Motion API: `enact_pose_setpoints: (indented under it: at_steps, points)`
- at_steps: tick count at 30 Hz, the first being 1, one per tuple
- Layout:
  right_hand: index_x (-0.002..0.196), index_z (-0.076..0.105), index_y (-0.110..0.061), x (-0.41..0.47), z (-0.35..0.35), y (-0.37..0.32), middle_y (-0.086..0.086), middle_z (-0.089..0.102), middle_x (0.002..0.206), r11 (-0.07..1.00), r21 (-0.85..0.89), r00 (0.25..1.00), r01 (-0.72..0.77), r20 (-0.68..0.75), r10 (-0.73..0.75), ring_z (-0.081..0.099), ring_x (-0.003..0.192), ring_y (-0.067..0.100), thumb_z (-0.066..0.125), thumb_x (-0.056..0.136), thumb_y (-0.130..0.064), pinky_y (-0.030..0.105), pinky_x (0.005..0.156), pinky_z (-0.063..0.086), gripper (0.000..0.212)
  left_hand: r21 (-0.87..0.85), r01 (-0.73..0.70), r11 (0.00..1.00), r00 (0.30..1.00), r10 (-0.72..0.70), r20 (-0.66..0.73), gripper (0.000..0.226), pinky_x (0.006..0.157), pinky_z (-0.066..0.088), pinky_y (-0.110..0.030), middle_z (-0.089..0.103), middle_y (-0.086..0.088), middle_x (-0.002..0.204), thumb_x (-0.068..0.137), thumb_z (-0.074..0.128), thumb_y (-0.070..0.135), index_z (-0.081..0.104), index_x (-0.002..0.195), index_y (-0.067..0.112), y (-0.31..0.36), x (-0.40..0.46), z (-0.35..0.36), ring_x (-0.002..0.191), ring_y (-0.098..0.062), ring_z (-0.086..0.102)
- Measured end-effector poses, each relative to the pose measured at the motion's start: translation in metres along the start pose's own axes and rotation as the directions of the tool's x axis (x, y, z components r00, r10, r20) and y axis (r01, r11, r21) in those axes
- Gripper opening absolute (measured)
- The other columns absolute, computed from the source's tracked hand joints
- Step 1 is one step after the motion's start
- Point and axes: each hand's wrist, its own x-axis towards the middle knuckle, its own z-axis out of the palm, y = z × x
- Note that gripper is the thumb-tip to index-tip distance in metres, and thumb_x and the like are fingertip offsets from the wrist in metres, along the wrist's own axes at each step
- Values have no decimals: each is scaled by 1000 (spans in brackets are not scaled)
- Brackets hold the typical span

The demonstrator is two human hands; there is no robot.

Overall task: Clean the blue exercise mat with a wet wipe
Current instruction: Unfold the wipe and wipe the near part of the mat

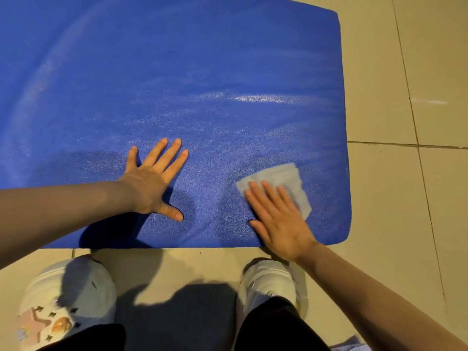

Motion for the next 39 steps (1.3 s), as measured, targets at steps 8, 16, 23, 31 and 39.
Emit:
enact_pose_setpoints:
  at_steps: [8,16,23,31,39]
  points:
    - [151,32,-6,81,-21,56,22,22,158,914,224,939,-337,6,345,19,147,41,16,96,-61,50,119,14,80,25,2,1000,1000,-2,1,132,114,0,-67,-55,2,136,59,44,94,-55,116,28,0,-1,-1,145,-28,-33]
    - [155,18,-6,75,-22,61,15,7,163,757,195,775,-623,20,632,4,150,37,2,80,-70,46,119,0,99,-45,-10,999,1000,10,16,135,112,-5,-69,-58,7,133,59,53,90,-56,115,31,-1,3,2,142,-25,-38]
    - [149,39,-11,73,7,-53,10,31,158,962,218,982,167,53,-183,23,147,31,22,103,-48,44,119,5,62,-42,-3,999,1000,4,19,135,113,-5,-68,-58,8,133,59,53,90,-55,116,32,-1,3,2,142,-24,-38]
    - [156,14,-23,30,-5,41,4,7,164,795,147,806,-589,23,592,6,151,29,6,92,-60,49,120,4,74,-47,-22,999,1000,21,-5,135,113,-5,-67,-55,7,137,58,52,91,-52,122,30,-3,2,4,144,-23,-36]
    - [157,5,-26,-56,21,14,-2,1,165,742,170,751,-648,-22,660,-3,152,19,13,103,-52,31,121,-11,60,165,52,985,989,-74,130,140,115,23,-59,-38,-17,155,72,59,80,-31,148,4,22,-1,-25,146,-43,-23]
